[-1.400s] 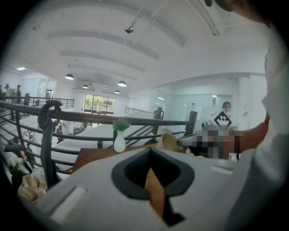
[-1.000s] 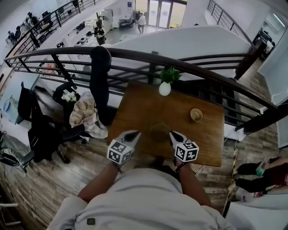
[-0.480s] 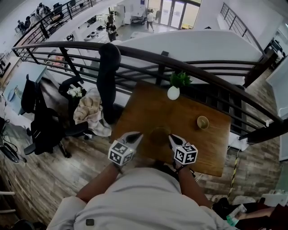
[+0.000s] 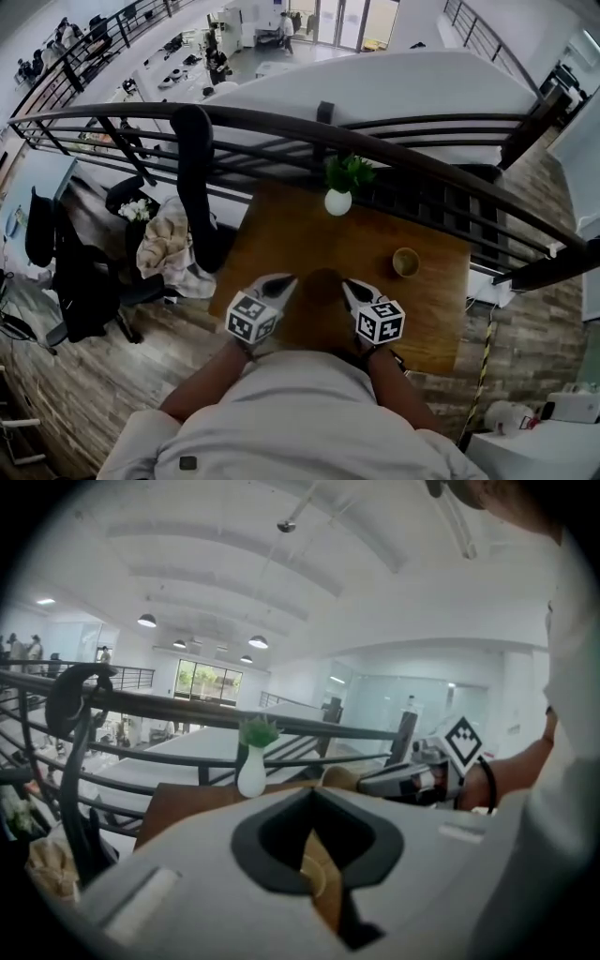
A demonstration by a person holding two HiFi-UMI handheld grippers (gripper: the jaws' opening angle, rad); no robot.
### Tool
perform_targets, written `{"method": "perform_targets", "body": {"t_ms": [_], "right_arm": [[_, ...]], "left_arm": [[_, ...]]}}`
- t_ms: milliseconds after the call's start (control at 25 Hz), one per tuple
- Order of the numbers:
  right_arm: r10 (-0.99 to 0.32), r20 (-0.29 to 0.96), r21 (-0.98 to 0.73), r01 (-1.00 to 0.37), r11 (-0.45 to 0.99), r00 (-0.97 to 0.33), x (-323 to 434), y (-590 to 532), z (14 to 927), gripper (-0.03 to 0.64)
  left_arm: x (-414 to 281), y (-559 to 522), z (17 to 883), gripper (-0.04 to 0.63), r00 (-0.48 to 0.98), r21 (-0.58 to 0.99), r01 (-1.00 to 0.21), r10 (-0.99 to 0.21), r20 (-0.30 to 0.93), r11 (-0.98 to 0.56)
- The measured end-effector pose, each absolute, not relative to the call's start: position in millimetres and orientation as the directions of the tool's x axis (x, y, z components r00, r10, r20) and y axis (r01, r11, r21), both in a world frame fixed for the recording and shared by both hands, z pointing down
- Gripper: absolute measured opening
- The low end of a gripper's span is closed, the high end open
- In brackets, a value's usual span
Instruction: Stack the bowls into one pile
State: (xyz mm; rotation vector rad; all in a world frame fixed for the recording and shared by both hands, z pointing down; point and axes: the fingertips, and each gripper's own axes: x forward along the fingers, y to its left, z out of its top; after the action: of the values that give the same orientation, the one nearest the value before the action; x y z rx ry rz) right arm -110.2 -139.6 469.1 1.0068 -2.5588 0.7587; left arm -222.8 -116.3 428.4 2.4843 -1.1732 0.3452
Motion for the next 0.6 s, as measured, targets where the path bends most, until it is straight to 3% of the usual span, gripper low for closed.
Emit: {"method": "perform_targets", "body": {"t_ms": [240,600], "right_arm": [[-0.514,0.461,-0.388,-0.686,0.616,-0.723,-78,-165,479,0.014],[-0.486,0.48,-0.418,-0.677,0.605,-0.73,-93,-188,505,0.014]], "left_arm": [[-196,-155,437,0.005,0.606,0.229,-0.794,-0.696,0.387,-0.564],[-207,-181,464,0.005,0.612,0.251,-0.788,-0.665,0.428,-0.563]]}}
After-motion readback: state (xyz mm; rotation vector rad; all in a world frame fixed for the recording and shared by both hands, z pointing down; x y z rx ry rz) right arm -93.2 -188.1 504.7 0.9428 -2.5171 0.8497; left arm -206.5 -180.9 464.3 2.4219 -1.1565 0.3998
